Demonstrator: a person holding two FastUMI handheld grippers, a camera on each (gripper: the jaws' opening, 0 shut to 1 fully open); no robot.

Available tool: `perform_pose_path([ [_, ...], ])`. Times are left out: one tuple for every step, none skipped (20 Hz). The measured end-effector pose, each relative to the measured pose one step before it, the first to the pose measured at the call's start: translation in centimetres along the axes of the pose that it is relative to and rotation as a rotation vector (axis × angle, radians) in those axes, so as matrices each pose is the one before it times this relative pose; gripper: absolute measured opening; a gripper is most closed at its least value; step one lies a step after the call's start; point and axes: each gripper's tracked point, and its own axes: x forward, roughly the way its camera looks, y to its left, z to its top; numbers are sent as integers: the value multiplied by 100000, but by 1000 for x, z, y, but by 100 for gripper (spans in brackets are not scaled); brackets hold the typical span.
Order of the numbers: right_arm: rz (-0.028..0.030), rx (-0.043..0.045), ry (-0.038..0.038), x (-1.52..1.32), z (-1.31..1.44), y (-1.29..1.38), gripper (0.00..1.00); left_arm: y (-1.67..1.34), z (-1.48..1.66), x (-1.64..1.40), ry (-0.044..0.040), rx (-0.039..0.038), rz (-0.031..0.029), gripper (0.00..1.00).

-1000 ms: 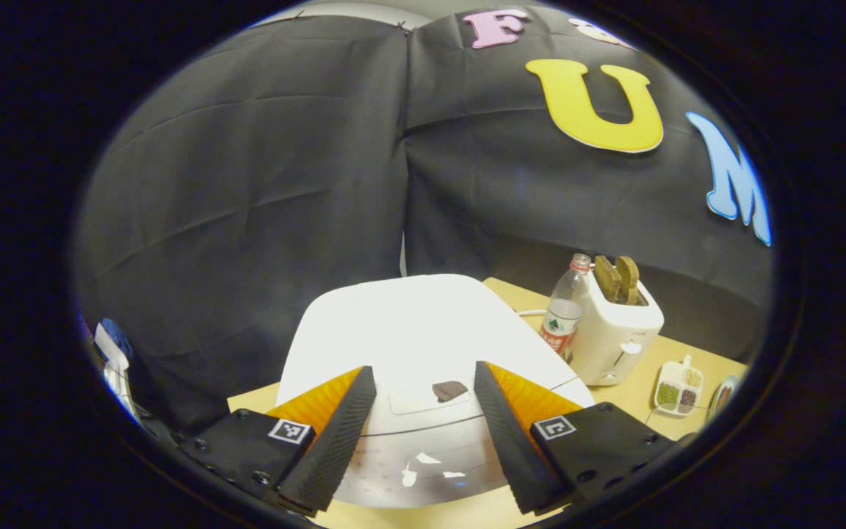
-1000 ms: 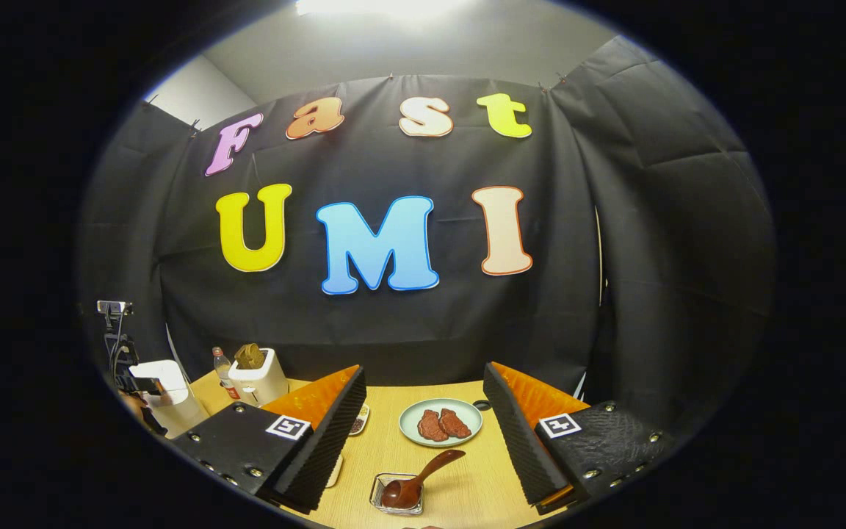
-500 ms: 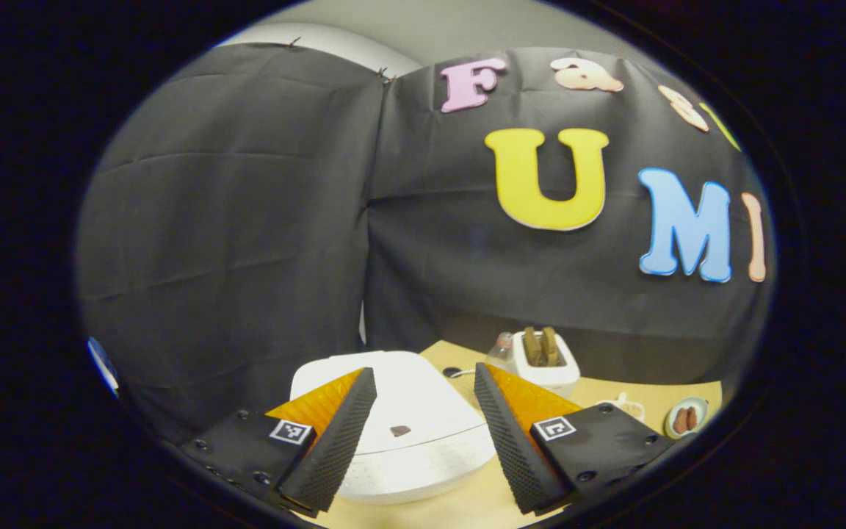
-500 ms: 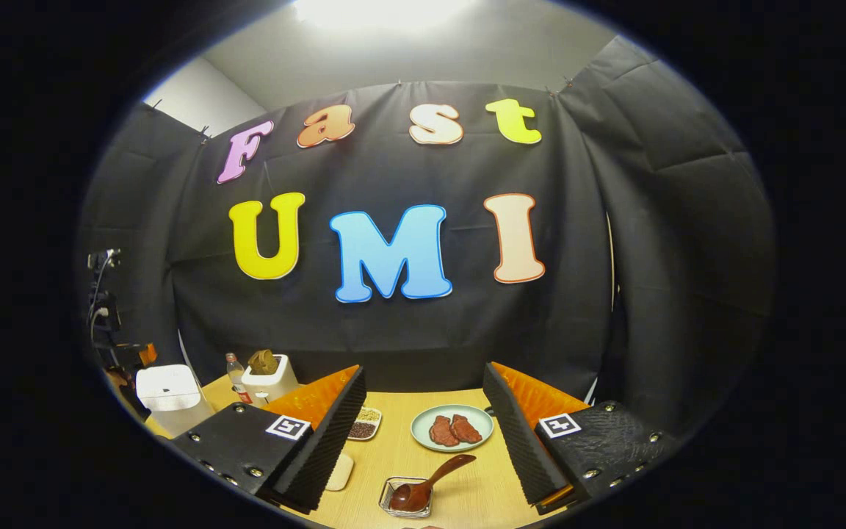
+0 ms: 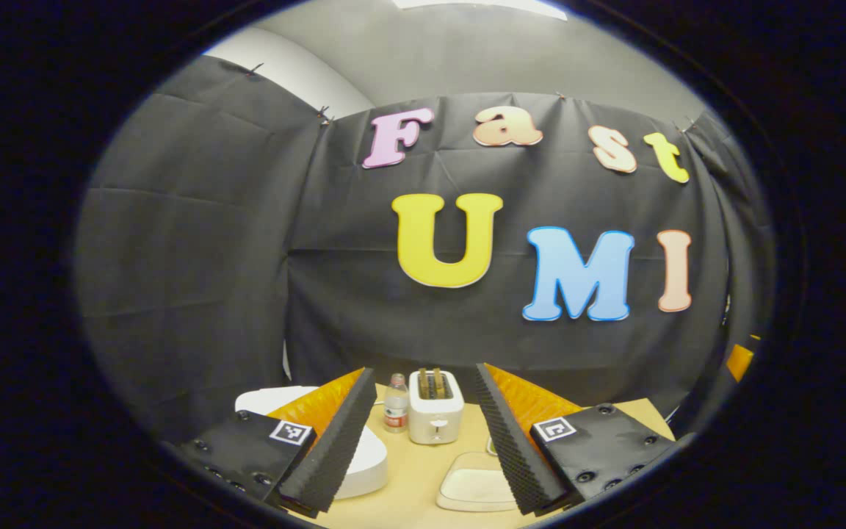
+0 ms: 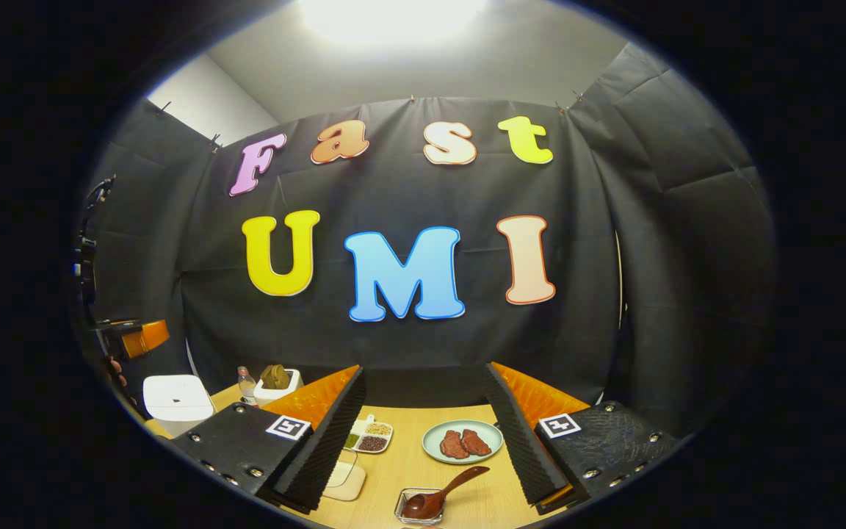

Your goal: Close the left gripper, press the button to open the rice cooker; take a wooden spoon from the chopstick holder with the right hand, scoop a spoonful of rice and pour it into the rice cooker, then put the wooden spoon back into the chopstick holder.

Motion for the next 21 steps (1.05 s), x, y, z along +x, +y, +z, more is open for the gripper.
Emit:
perform_pose_path([
  [681,-43,367,82,-16,504,97,-588,-274,-787,-194,-118,-1534,94],
  [746,198,-163,-52,214,392,97,-1510,169,-384,17,-165,-2638,95],
  [539,492,-808,-31,380,448,97,-562,16,-460,31,924,-1997,94],
  [984,398,-573,70,216,454,97,-167,389,-365,-838,1397,-999,95],
  [1083,-75,839,135,-31,645,97,341,555,-224,-1046,992,89,94],
  [600,25,473,30,-122,338,97,97,603,-162,-920,-320,-292,94],
  [805,581,-382,-45,287,344,97,-32,354,-97,-400,-533,76,95],
  [898,433,-400,57,293,499,97,92,374,-191,-610,-127,106,94],
  [716,-194,-60,25,173,480,97,291,476,-92,-1043,232,319,95],
  [683,-601,-203,-44,-39,289,97,312,288,-100,-535,-15,389,95],
  [535,-534,-498,-152,158,340,97,327,-163,-114,-34,-342,272,94],
  [465,-289,-205,-30,-14,305,97,265,-53,-30,417,-346,345,94],
  [403,-275,187,-158,-16,334,98,316,-131,-72,331,-284,534,94],
  [375,-184,186,15,-173,237,98,284,24,-67,245,-454,119,94],
  [157,76,12,18,-41,241,97,311,58,-142,-167,-110,364,94],
  [166,26,491,14,-147,240,97,353,123,-9,-183,443,361,93],
  [81,84,287,-27,-164,199,97,252,-58,112,-276,506,78,93],
  [-117,125,410,53,-167,172,97,321,-24,107,43,416,452,94],
  [385,14,558,-79,-206,243,97,361,-41,138,245,350,1132,94],
  [380,-139,577,44,-110,335,98,409,-98,143,112,147,630,93],
  [-224,-596,109,128,21,106,98,147,-159,3,-132,-357,-73,93],
])
